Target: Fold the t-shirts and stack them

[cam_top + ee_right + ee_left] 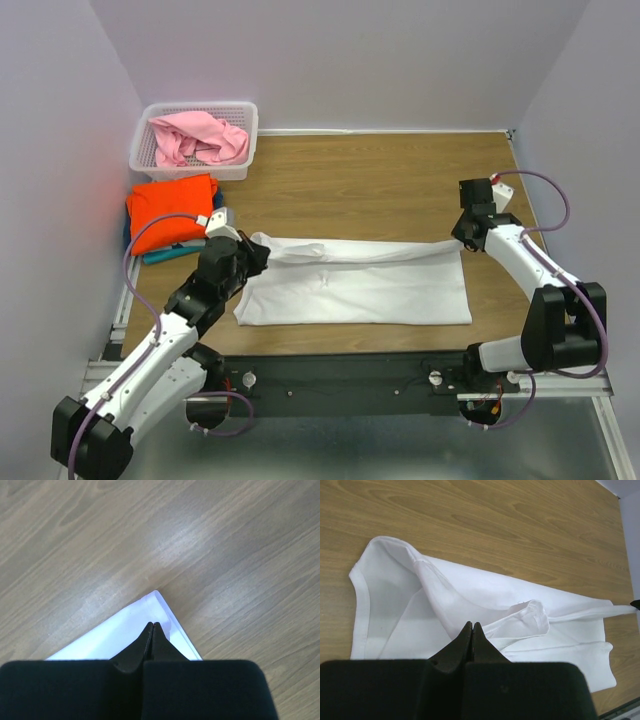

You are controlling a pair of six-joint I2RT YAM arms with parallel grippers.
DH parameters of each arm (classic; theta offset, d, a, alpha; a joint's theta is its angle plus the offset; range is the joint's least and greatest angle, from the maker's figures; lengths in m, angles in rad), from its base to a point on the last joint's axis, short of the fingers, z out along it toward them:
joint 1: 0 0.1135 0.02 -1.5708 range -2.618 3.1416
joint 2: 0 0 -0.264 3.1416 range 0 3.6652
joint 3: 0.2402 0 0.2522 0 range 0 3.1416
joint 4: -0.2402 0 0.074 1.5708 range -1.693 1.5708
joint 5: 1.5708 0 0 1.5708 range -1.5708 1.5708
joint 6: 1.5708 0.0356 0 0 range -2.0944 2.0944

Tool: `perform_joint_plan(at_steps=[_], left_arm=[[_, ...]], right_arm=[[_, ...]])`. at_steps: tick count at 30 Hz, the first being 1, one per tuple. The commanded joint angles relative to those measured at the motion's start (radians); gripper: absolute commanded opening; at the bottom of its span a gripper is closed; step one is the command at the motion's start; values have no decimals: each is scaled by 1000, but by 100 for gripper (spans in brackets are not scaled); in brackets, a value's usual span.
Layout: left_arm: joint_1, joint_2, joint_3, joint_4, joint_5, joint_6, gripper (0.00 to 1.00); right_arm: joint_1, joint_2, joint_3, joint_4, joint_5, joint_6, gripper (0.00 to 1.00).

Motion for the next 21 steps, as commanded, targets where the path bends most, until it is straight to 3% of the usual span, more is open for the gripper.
perform_joint_plan(at_steps=[1,21], left_arm=[[-5,-43,-41,-18,-20,-54,0],[-75,-209,-208,-79,-12,-238,0]], right_arm=[[-3,-41,-31,-20,-24,-1,1],[-1,-12,-66,-18,0,25,1]])
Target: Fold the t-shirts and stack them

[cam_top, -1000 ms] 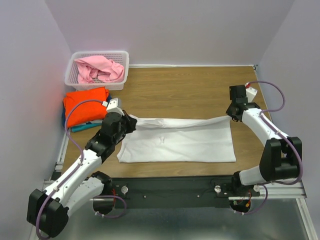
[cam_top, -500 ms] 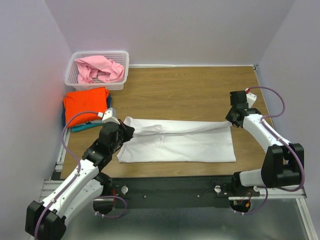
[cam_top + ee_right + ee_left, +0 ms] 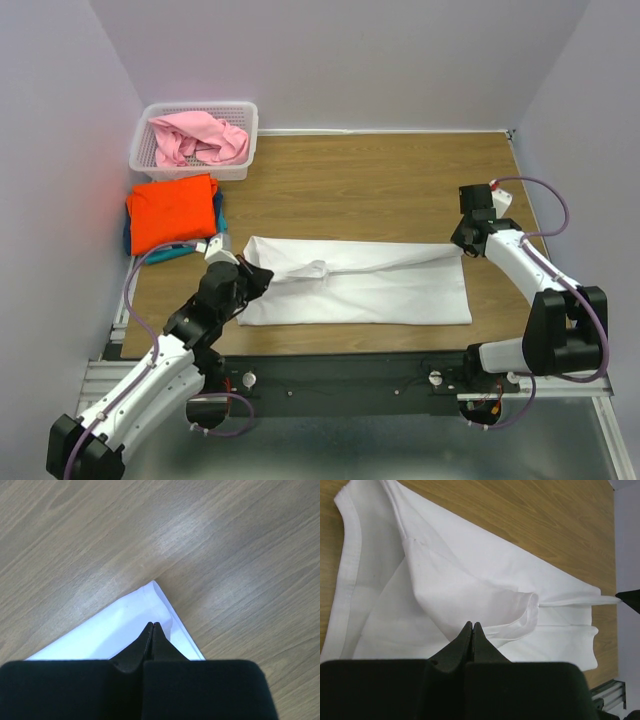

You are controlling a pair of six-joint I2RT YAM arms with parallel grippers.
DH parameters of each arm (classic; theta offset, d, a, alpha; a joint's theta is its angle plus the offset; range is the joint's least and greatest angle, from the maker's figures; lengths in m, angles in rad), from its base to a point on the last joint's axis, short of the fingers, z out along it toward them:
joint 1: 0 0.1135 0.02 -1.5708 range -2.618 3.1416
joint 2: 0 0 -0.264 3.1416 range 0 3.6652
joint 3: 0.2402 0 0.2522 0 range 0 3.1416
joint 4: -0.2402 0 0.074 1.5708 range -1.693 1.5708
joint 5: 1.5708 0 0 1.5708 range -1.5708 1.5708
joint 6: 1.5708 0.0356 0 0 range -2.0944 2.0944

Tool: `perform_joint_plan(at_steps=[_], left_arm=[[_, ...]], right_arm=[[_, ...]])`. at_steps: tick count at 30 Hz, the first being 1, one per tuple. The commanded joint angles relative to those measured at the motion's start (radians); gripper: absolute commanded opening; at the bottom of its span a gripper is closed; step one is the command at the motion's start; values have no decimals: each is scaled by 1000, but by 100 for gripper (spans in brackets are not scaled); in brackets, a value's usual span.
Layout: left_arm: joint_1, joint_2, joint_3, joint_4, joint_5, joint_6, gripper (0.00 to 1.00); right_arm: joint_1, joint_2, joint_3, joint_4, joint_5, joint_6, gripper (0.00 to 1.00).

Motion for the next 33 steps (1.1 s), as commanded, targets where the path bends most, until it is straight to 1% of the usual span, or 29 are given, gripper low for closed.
perform_joint_plan(at_steps=[1,7,10,14,17,18,19,20,21,22,23,24,25,26,27,28,29,30,32,33], left_arm=[[-32,-23,-12,-54,-22,-68,0],[-66,-14,-18,-103,-47,-121,0],[-69,-11,-18,-117,-57,-137,0],[-74,-14,-14,-154,-63,-144,0],[-74,-24,-18,-179,-70,-164,0],[-74,-27,-18,-182,-68,-164,2],[-74,-32,-18,-188,-68,-167,6],[-74,-38,-18,-197,-65,-170,8],[-74,-43,-17,-203,-65,-172,11],[-75,-55,-18,-209,-65,-178,11],[-75,-61,-21,-217,-63,-181,11],[-77,-67,-24,-220,-60,-184,18],[-77,-81,-26,-219,-53,-190,23],[-77,-86,-27,-220,-50,-189,25],[-77,-92,-27,-220,-48,-189,25],[-77,-103,-27,-225,-47,-190,26],[-78,-109,-27,-228,-45,-193,31],[-78,-119,-30,-226,-45,-201,49],[-78,-141,-32,-228,-54,-201,62],[-78,-146,-27,-231,-57,-200,75]], right_arm=[[-3,19,-9,-18,26,23,1],[-1,30,-25,-16,30,38,1],[-1,32,-35,-15,36,47,3],[-1,32,-52,-18,52,63,7],[-3,32,-65,-18,69,79,18],[-1,27,-68,-18,73,87,20],[-1,21,-69,-18,78,89,22],[-1,16,-71,-18,79,87,32],[-1,10,-71,-18,84,89,38],[-3,-1,-71,-18,87,89,42],[-1,-8,-71,-18,86,87,51],[-1,-13,-71,-18,84,87,59],[-1,-25,-71,-18,84,87,69],[-1,-30,-71,-18,84,86,82],[-1,-34,-66,-19,84,81,100],[-1,-47,-65,-19,87,78,100],[-1,-57,-62,-19,84,76,100],[-1,-70,-57,-18,79,72,100],[-3,-94,-54,-18,61,69,100],[-1,-115,-51,-18,55,58,100]])
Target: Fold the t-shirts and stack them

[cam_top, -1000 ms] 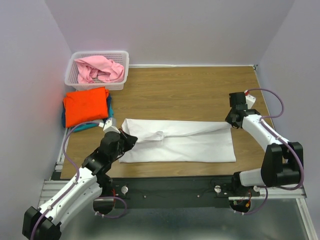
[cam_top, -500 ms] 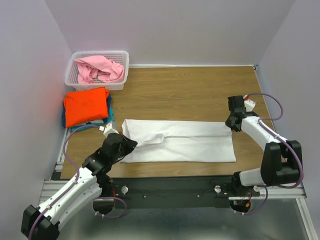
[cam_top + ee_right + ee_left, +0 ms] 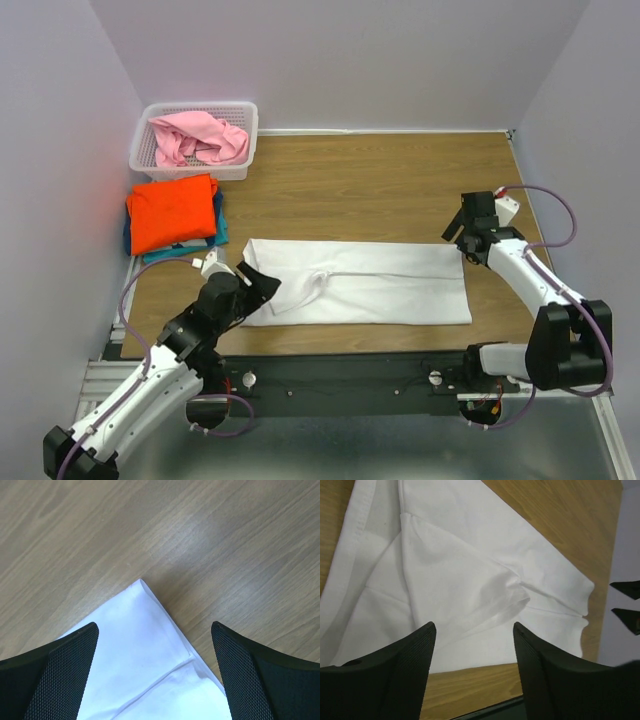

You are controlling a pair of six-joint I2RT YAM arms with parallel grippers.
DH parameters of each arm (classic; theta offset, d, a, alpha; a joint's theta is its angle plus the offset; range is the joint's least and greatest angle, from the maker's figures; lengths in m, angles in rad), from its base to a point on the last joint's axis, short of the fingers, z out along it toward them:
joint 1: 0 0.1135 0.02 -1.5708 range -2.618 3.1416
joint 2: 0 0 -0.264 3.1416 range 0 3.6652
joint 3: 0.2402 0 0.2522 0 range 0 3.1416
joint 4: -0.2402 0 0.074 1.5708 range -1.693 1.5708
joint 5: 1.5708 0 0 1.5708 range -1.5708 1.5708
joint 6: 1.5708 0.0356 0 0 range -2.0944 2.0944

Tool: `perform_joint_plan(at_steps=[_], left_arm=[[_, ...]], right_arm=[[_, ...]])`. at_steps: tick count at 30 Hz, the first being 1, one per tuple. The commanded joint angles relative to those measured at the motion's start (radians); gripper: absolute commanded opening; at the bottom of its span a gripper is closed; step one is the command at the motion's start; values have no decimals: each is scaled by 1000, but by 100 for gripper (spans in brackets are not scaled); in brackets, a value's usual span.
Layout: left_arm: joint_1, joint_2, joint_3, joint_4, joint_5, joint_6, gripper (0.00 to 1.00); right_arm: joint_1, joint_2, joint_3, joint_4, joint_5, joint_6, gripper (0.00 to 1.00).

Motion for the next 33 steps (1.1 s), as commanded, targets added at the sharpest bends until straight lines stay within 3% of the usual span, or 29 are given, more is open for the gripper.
perform_joint_plan(at_steps=[1,4,7,9,10,13,14,21,23,28,33], left_arm=[[-3,-29,-6,-17,-30,-8,79],[-3,-18,13,-6,-38,6,94],[-3,29,36,41,-47,41,97],[-3,92,60,109,-49,70,97],[-3,142,69,168,-44,109,97],[0,257,103,285,-7,181,98],[0,288,115,304,-6,193,98],[69,546,194,439,34,282,98],[100,627,201,506,101,314,98],[144,765,221,538,141,342,98],[166,829,211,569,171,345,98]], right_arm=[[-1,-71,16,-17,-5,-25,100],[-3,-108,26,-17,-61,-59,100],[-1,-139,26,12,-186,-96,100],[0,-156,3,82,-370,-135,100],[0,-168,-17,112,-548,-148,100],[20,-164,-43,259,-880,-179,100],[37,-160,-47,287,-918,-179,100],[310,-21,3,437,-993,-180,100],[393,65,3,604,-1059,-148,100],[497,241,53,768,-1185,-148,100],[608,378,130,801,-1208,-208,100]])
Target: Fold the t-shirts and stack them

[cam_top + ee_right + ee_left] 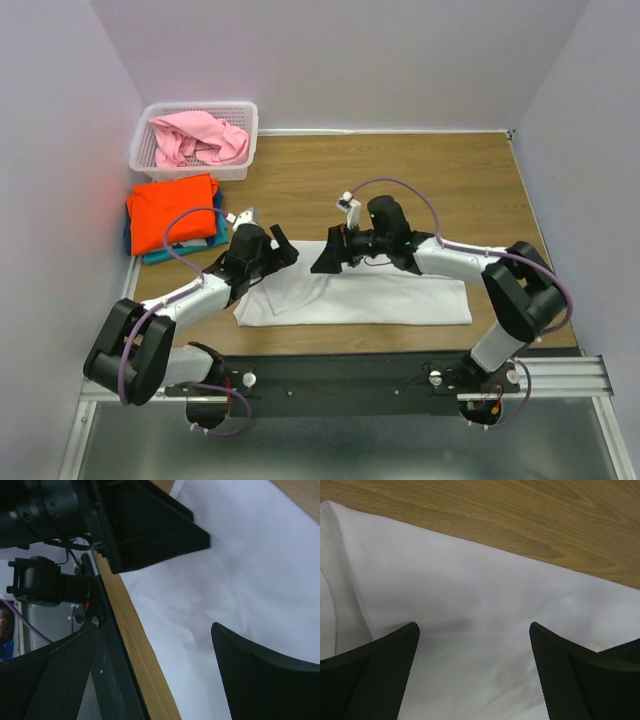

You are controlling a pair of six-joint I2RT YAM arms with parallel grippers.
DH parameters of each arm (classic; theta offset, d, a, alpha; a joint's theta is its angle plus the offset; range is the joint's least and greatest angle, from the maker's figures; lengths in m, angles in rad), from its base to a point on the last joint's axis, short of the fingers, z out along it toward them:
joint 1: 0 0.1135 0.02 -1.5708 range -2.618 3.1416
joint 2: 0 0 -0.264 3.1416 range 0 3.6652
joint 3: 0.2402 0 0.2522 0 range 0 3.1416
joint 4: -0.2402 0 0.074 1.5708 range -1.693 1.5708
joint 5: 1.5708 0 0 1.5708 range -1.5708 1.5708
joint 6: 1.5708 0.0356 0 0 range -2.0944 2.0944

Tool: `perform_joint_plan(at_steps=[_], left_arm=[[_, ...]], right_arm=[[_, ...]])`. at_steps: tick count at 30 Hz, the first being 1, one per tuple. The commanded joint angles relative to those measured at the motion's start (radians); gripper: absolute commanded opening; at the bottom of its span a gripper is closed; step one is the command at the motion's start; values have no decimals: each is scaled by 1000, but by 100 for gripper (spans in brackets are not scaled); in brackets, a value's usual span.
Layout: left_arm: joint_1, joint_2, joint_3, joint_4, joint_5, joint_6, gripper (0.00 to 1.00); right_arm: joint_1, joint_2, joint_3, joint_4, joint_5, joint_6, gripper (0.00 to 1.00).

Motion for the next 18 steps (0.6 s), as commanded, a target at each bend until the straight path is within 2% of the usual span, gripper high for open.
perform_joint_plan(at_steps=[1,10,18], left_arm=[[18,48,9,68,50,29,98],[35,65,-38,84,50,13,98],[43,54,-40,68,33,21,98]], right_arm=[[73,93,82,107,-79,-55,100],[132,297,179,78,-87,-75,100],[159,227,54,52,16,-78,100]])
